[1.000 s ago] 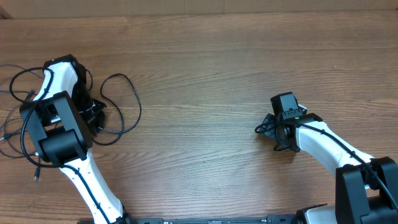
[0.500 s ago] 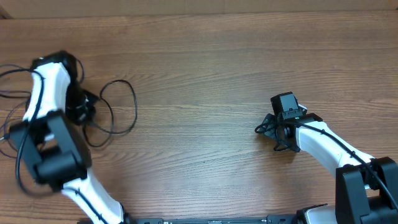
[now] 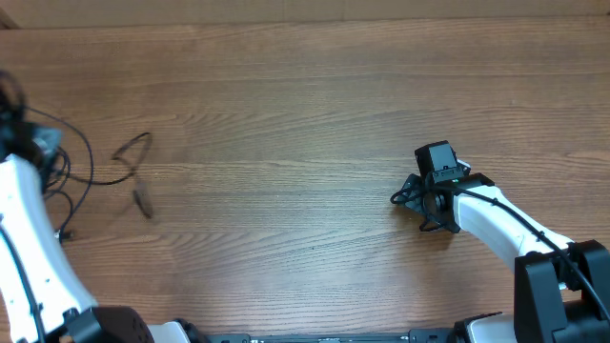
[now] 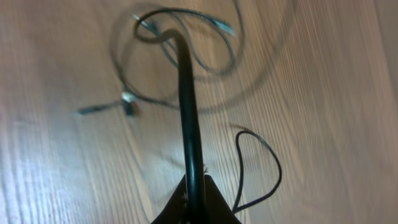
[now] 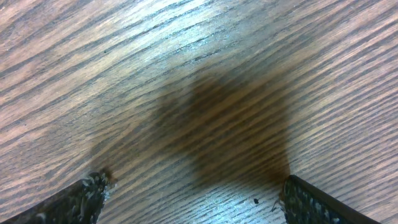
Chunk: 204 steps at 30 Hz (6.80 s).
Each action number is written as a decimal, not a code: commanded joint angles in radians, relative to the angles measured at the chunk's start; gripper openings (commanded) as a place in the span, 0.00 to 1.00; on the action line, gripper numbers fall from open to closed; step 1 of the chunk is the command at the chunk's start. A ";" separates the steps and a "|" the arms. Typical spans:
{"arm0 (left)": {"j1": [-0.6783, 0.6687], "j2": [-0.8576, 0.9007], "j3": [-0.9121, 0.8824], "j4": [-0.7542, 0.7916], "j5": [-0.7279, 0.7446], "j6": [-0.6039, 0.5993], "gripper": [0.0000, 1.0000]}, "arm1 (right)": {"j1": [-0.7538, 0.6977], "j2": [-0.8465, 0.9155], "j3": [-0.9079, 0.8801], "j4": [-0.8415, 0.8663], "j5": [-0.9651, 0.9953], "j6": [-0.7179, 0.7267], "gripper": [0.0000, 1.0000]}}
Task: Untangle cables
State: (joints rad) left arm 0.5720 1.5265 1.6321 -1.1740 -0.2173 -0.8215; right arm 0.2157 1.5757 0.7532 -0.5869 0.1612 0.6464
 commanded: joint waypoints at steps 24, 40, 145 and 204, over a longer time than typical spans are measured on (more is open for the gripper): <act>0.311 -0.053 0.008 0.037 0.073 -0.164 0.09 | -0.008 0.014 -0.014 0.002 -0.032 0.000 0.89; 0.296 -0.006 0.008 0.175 0.282 -0.081 0.15 | -0.008 0.014 -0.014 0.002 -0.032 0.001 0.89; -0.847 -0.724 -0.599 -0.024 0.095 0.261 0.99 | -0.015 -0.902 0.069 -0.324 -0.199 -0.412 1.00; -0.847 -0.709 -0.599 -0.029 0.095 0.260 1.00 | -0.013 -1.529 -0.383 0.165 -0.114 -0.499 1.00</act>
State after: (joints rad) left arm -0.2687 0.8146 1.0351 -1.2041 -0.1303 -0.5484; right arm 0.2035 0.0990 0.4274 -0.4660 0.0437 0.1555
